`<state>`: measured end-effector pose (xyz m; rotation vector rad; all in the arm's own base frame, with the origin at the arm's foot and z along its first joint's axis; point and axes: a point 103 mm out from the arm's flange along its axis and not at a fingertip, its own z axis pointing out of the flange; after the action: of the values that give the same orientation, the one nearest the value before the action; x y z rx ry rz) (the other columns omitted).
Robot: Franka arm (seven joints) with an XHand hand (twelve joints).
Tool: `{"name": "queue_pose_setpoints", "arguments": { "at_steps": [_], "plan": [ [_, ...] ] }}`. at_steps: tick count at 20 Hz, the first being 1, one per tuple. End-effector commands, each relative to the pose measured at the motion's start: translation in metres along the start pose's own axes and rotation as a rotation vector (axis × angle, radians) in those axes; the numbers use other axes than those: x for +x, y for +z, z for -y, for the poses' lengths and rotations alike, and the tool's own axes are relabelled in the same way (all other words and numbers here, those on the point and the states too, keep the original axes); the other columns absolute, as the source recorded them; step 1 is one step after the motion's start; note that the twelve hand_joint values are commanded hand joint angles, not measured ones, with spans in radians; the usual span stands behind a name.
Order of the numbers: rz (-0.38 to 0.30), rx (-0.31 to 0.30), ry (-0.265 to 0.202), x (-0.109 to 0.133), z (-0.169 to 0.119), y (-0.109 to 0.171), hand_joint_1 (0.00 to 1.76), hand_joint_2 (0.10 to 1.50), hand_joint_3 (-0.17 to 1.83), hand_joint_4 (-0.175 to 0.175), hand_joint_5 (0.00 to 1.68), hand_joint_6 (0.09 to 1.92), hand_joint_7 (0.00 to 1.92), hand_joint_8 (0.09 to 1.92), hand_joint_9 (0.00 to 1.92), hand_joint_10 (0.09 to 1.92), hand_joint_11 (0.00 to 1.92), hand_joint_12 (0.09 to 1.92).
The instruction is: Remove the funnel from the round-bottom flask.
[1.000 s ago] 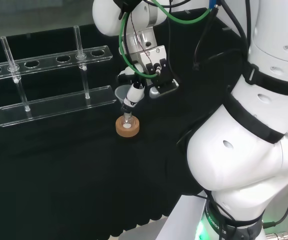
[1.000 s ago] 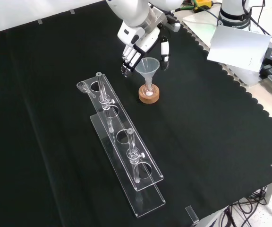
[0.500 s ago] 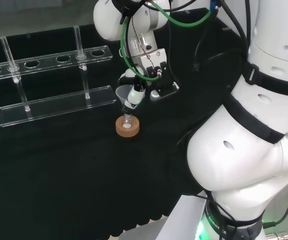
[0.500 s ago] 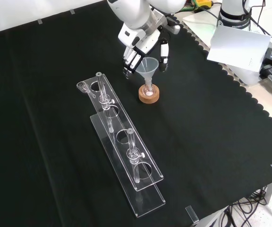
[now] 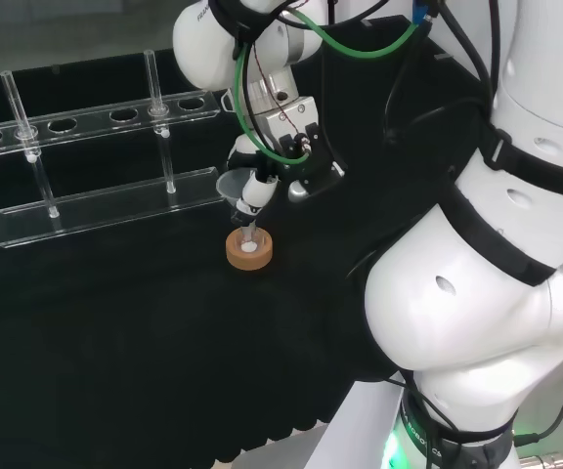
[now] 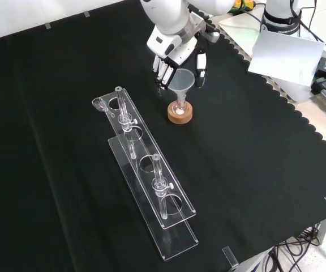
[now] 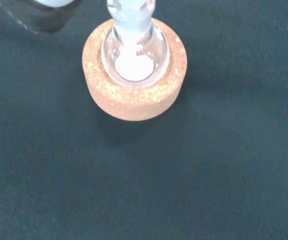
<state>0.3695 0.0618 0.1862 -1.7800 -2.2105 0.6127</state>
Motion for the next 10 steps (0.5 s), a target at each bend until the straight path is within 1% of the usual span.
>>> {"name": "queue_pose_setpoints", "arguments": {
  "at_steps": [1,5,10],
  "plan": [
    [0.064,-0.055,0.009,0.000,0.007,-0.019,0.87,0.94,-0.17,-0.039,0.61,0.13,0.58,0.64,1.01,0.41,0.72,1.20],
    [0.077,-0.051,0.017,0.001,0.015,-0.027,0.87,0.94,-0.17,-0.040,0.61,0.14,0.58,0.64,1.01,0.41,0.73,1.19],
    [0.086,-0.009,0.039,0.002,0.026,-0.037,0.87,0.94,-0.17,-0.038,0.61,0.14,0.58,0.63,1.01,0.40,0.73,1.19]
  ]
}}
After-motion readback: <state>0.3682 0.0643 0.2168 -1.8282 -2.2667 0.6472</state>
